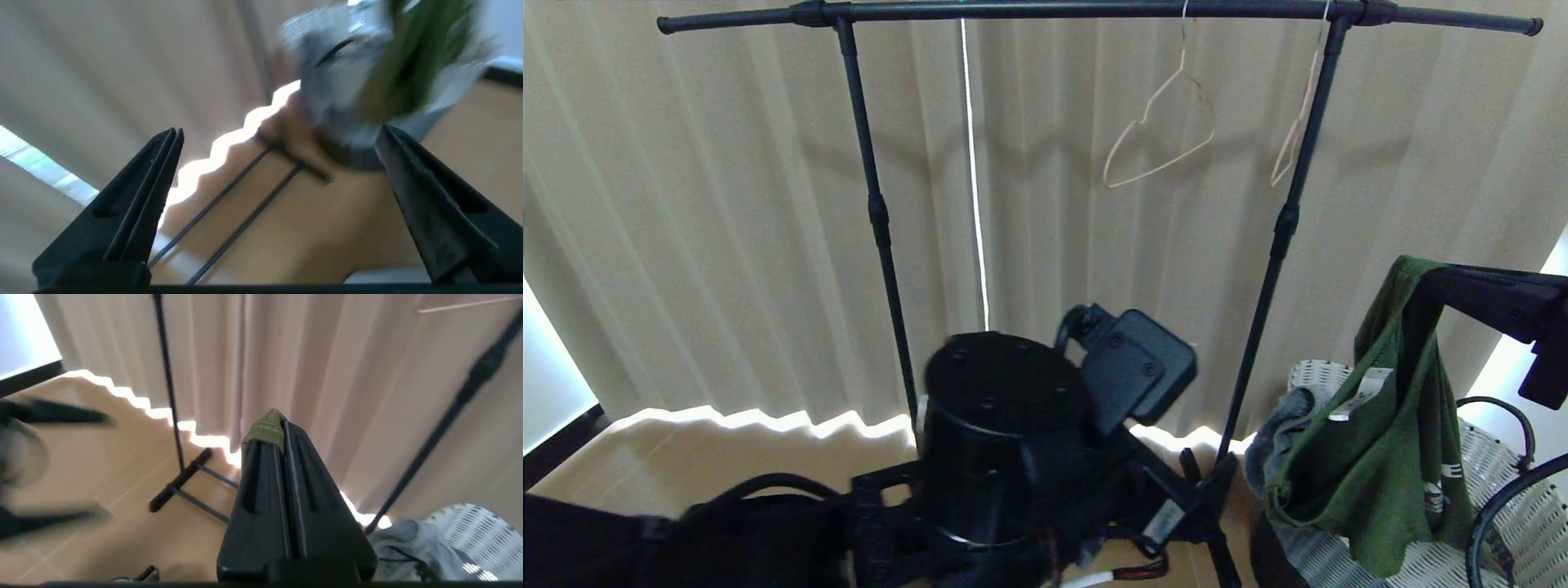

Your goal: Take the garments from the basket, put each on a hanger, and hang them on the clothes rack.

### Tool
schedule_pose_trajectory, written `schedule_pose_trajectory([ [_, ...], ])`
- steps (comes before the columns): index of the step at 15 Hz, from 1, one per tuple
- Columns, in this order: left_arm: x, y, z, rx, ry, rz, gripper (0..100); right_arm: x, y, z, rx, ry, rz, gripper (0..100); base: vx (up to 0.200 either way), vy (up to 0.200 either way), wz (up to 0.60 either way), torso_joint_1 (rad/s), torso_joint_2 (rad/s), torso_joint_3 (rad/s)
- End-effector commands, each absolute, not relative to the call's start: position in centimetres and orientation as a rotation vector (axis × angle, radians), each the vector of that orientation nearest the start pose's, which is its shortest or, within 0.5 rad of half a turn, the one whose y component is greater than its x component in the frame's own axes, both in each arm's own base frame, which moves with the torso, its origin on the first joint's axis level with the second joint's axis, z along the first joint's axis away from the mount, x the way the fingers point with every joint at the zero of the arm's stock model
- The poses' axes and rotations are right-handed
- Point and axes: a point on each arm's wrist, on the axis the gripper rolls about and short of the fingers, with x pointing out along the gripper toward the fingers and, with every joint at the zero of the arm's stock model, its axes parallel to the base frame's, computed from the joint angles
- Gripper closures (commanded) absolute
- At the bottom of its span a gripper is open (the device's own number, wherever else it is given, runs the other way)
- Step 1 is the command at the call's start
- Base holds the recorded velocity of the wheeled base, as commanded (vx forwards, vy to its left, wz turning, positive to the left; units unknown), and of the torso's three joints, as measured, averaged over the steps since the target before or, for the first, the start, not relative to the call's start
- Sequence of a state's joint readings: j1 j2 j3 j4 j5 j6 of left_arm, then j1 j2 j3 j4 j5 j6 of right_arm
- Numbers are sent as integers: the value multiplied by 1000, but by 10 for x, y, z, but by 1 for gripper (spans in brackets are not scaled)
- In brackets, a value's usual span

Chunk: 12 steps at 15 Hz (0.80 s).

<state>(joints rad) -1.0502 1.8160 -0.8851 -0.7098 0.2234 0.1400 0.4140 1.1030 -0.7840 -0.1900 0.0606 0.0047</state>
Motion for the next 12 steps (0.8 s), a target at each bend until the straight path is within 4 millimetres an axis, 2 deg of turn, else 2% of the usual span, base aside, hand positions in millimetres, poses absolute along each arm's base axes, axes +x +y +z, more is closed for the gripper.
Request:
schedule_pose_trajectory([
  [1, 179, -340, 145, 269, 161, -880, 0, 140, 64, 274, -15, 119, 479, 100, 0, 0, 0, 0, 0, 0],
  [4, 196, -372, 135, 224, 151, -880, 0, 133, 62, 278, -5, 93, 527, 100, 0, 0, 0, 0, 0, 0],
  [5, 199, -376, 134, 217, 149, -878, 0, 132, 61, 279, 2, 90, 537, 100, 0, 0, 0, 0, 0, 0],
  [9, 217, -391, 114, 225, 164, -857, 0, 123, 60, 283, 11, 61, 575, 100, 0, 0, 0, 0, 0, 0],
  [12, 218, -392, 105, 239, 183, -851, 0, 120, 58, 286, 14, 46, 575, 100, 0, 0, 0, 0, 0, 0],
])
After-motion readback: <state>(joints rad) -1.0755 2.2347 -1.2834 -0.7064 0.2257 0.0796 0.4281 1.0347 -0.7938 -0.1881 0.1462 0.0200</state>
